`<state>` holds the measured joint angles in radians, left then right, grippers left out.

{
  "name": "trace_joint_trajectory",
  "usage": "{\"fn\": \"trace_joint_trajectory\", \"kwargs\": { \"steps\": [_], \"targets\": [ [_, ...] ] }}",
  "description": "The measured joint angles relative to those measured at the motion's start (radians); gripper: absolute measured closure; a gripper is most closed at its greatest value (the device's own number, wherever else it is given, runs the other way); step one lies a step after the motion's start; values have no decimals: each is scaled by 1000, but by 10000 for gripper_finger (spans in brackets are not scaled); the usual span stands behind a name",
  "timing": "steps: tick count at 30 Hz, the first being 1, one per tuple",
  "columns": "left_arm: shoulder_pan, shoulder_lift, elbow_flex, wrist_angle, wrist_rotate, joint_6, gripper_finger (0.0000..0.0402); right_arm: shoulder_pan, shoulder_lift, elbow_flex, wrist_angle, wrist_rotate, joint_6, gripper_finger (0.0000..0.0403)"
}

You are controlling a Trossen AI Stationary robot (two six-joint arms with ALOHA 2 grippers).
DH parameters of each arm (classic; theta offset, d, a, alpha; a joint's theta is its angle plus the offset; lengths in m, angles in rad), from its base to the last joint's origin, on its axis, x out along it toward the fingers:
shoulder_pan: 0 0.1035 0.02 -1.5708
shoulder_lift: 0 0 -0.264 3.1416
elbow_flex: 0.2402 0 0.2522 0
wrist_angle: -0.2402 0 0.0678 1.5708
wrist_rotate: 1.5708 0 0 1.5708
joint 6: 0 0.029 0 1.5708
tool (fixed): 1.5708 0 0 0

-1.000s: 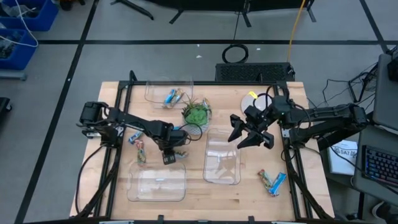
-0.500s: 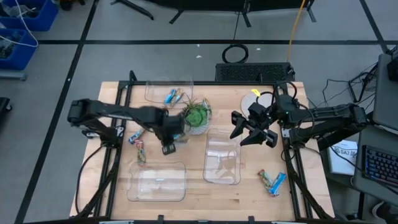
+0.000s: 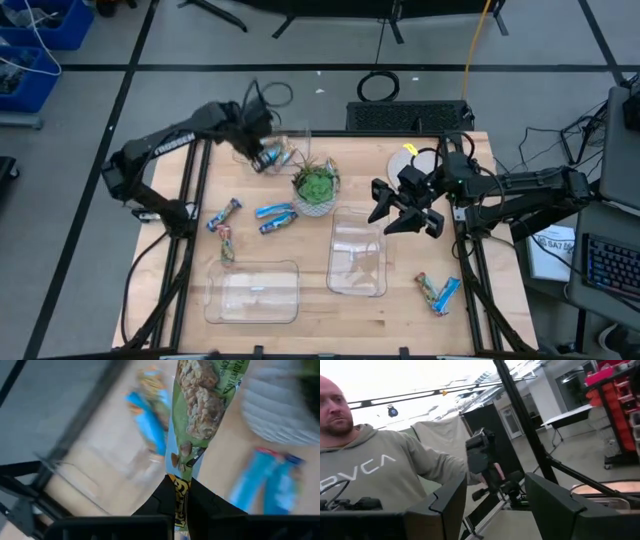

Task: Pick and place Granola Bars by type
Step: Put the bottom yellow granola bar into the top transparent bin

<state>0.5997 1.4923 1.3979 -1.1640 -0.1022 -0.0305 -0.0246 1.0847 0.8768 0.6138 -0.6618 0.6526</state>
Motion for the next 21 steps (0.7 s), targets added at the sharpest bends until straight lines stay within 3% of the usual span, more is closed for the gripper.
{"fn": "trace_joint_trajectory", "kwargs": {
  "steps": [4, 8, 11, 15, 17, 21],
  "targets": [
    [139, 76, 0, 31, 23, 93, 383, -7, 0, 0, -70, 89, -32, 211],
    [218, 185, 0, 56, 23, 169, 384, -16, 0, 0, -211, 287, -94, 211],
    [248, 268, 0, 97, 49, 198, 384, -23, 0, 0, -324, 512, -138, 211],
    [270, 347, -1, 135, 86, 210, 384, -53, 0, 0, -475, 908, -125, 211],
    [280, 375, -1, 133, 106, 211, 383, -90, 9, 0, -549, 1034, -127, 211],
    [286, 390, -1, 115, 145, 209, 347, -221, 68, -1, -610, 1042, -96, 211]
  ]
}}
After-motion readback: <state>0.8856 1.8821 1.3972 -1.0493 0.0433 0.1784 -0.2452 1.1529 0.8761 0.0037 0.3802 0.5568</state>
